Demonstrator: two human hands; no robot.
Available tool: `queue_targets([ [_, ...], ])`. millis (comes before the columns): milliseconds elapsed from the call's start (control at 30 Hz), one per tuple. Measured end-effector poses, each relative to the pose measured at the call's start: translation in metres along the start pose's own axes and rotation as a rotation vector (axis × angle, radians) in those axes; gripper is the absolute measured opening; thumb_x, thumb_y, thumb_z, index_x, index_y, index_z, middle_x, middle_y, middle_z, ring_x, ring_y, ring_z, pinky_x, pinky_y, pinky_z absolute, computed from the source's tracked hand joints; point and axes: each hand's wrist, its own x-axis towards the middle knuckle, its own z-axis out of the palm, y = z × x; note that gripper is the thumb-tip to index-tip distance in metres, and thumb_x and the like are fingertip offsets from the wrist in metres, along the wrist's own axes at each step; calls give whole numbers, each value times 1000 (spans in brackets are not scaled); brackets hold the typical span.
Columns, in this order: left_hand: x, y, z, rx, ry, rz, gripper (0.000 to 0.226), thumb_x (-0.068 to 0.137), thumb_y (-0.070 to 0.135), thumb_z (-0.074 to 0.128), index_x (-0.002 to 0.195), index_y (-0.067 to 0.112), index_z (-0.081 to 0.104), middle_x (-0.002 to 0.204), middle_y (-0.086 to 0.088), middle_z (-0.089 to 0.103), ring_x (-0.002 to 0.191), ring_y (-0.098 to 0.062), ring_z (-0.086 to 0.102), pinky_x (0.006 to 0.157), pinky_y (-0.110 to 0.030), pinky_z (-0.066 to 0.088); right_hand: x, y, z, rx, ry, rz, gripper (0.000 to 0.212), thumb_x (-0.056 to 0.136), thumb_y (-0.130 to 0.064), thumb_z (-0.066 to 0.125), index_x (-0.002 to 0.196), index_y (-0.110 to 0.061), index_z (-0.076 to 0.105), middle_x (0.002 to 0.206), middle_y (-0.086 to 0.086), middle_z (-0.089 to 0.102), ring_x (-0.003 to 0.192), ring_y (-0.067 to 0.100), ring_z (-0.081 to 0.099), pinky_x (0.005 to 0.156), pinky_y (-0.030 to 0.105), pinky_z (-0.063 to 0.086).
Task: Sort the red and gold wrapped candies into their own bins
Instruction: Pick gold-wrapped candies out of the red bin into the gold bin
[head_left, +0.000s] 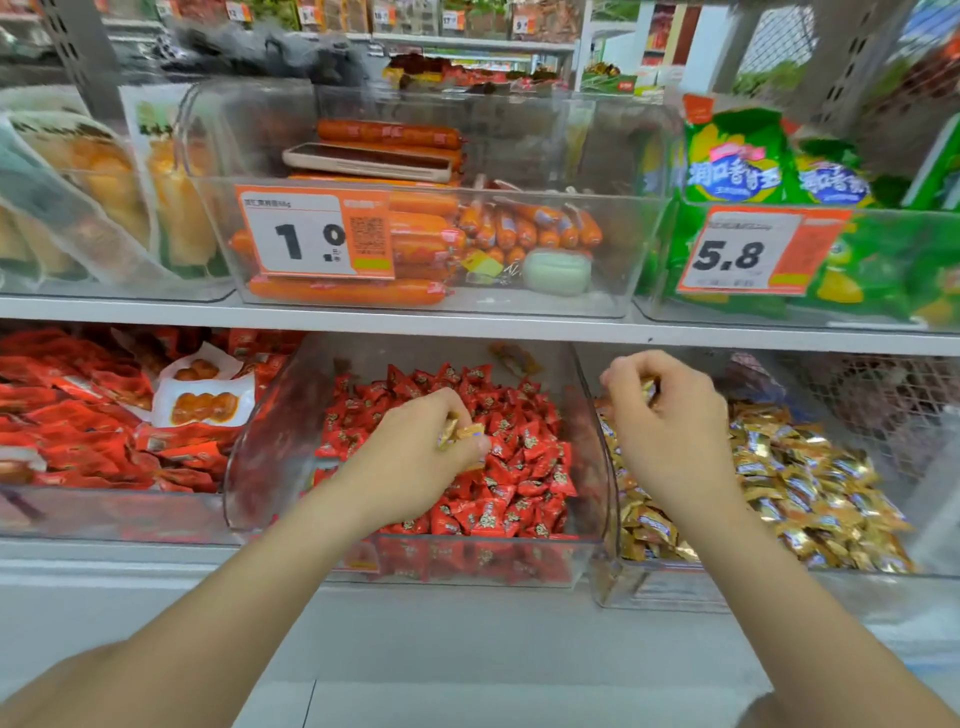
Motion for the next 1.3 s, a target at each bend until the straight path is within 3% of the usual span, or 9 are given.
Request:
queue_targets([
  [167,-8,72,43,-281,-103,132,17,102,44,61,99,28,57,75,21,59,59,3,48,56,-21,32,19,81,-43,-457,-45,-125,18,105,-27,55,112,-14,64,97,8,58,88,33,58,73,41,42],
  [300,4,127,81,-187,-119,291,14,105,36,59,105,25,51,76,14,48,66,0,46,59,-16,33,14,130,-69,-803,-237,-141,49,98,-57,45,125,-25,70,121,8,63,116,38,58,105,54,42],
  [367,21,143,106,-59,-77,334,10,108,30,54,111,23,47,92,10,51,81,-2,50,72,-15,38,13,135,-85,-737,-191,-127,53,96,-56,52,132,-21,69,127,12,65,119,39,57,106,53,45],
  [433,43,148,134,119,-36,305,15,107,23,53,119,19,46,115,-4,53,107,-24,53,93,-37,45,12,138,-96,-604,-170,-97,49,98,-46,65,137,-17,66,129,14,64,121,38,55,105,47,45],
  [600,84,147,173,496,-263,164,53,102,19,58,150,18,33,150,-14,39,136,-43,39,111,-62,35,7,128,-114,-401,-12,-17,23,101,-27,61,118,-20,75,110,2,69,101,21,66,87,33,48],
  [833,41,132,105,489,114,500,26,103,33,45,125,24,57,121,-2,57,113,-29,51,92,-46,47,-11,51,-83,-189,-86,-109,21,92,-12,63,92,-30,75,72,-12,70,71,6,65,70,26,52],
  [967,10,59,47,346,163,176,18,100,34,46,100,29,63,94,3,56,95,-26,58,84,-42,50,-21,8,-34,-160,-227,-226,20,90,-16,59,95,-31,73,80,-14,67,72,5,63,75,36,55],
  [1133,4,-15,-4,561,-147,-486,39,102,27,44,136,9,49,141,-22,44,130,-49,42,112,-51,38,-20,-19,46,-407,-515,-294,19,97,-23,56,103,-28,73,96,-8,70,93,19,67,84,39,56],
  [1300,14,-46,-26,471,-336,-600,57,104,21,42,152,-6,31,147,-29,46,136,-46,47,109,-43,43,-8,-21,112,-517,-579,-248,21,98,-37,63,113,-24,71,108,4,75,106,30,69,89,45,59],
])
